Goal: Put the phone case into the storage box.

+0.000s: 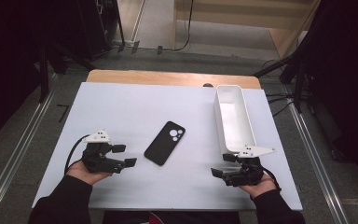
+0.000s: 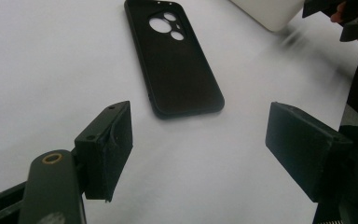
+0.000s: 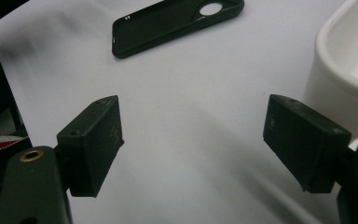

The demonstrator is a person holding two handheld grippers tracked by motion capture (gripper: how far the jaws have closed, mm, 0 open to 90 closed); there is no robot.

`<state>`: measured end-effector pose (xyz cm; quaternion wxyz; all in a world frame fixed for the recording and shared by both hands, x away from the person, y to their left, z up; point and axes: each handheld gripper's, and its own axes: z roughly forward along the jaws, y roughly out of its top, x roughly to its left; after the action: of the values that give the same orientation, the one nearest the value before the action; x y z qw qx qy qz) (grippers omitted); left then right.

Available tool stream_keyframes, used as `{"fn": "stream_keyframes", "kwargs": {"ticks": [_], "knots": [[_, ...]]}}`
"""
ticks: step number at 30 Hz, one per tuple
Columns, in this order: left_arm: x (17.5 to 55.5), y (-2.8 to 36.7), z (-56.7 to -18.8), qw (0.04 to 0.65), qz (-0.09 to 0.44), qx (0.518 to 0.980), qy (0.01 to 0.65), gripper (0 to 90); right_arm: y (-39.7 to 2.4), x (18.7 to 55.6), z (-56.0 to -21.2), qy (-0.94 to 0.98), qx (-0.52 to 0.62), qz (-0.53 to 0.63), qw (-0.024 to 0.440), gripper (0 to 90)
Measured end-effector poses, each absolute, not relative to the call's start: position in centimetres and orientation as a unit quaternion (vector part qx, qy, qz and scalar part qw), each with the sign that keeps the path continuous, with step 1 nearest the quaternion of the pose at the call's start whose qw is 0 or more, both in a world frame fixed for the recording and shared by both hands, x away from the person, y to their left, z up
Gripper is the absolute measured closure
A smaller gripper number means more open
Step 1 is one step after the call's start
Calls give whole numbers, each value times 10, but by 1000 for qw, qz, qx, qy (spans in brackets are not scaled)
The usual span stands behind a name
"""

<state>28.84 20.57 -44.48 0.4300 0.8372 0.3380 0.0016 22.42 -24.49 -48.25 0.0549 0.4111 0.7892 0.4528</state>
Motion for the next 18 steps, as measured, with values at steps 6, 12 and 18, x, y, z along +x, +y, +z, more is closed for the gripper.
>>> {"fn": "stream_keyframes", "kwargs": {"ticks": [6, 12, 18], "knots": [[295, 199, -441, 430, 4, 836, 341, 230, -245, 224, -483, 789, 411, 453, 55, 181], [301, 194, -438, 429, 7, 836, 343, 230, -245, 224, -482, 789, 412, 454, 54, 181], [308, 187, -434, 429, 12, 836, 342, 230, -245, 224, -483, 789, 411, 453, 54, 181]]}}
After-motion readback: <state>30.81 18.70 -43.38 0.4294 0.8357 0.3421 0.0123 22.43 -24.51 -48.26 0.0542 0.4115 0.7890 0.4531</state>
